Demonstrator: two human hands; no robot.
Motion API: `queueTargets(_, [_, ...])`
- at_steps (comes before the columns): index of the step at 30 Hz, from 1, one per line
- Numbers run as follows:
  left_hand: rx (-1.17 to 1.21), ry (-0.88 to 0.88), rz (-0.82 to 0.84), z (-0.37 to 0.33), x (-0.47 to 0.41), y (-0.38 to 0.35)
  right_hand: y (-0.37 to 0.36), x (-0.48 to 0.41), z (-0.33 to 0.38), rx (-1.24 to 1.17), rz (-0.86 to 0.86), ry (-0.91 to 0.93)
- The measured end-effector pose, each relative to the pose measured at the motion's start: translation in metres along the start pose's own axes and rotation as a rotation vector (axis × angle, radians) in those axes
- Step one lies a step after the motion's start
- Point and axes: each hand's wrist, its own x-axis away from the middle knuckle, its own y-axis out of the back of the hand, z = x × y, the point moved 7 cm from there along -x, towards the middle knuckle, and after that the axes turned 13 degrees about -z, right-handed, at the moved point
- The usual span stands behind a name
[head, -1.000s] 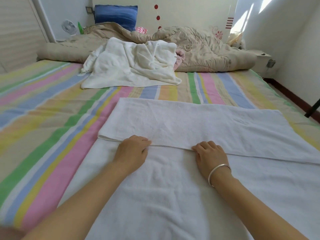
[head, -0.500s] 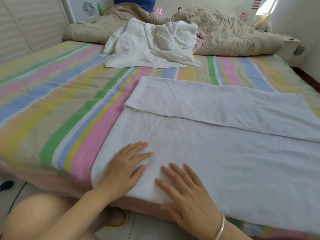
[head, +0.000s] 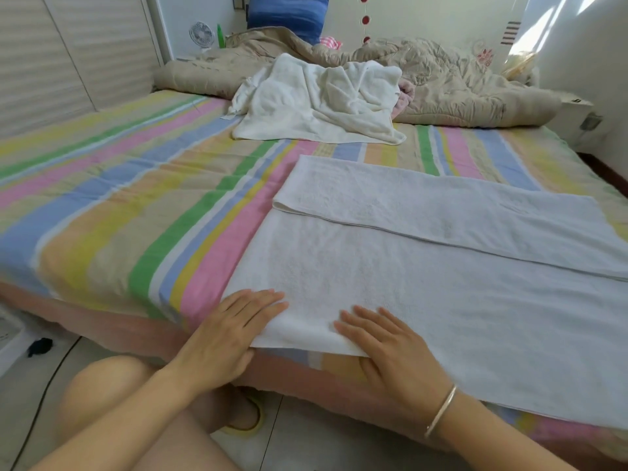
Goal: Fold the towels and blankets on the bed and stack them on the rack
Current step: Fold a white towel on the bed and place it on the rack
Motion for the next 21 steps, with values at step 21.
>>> queueTargets(21, [0.315,0.641,-0.416,0.085,-0.132,0.044,0.074,0.024,-0.074,0.327,-0.129,-0.472])
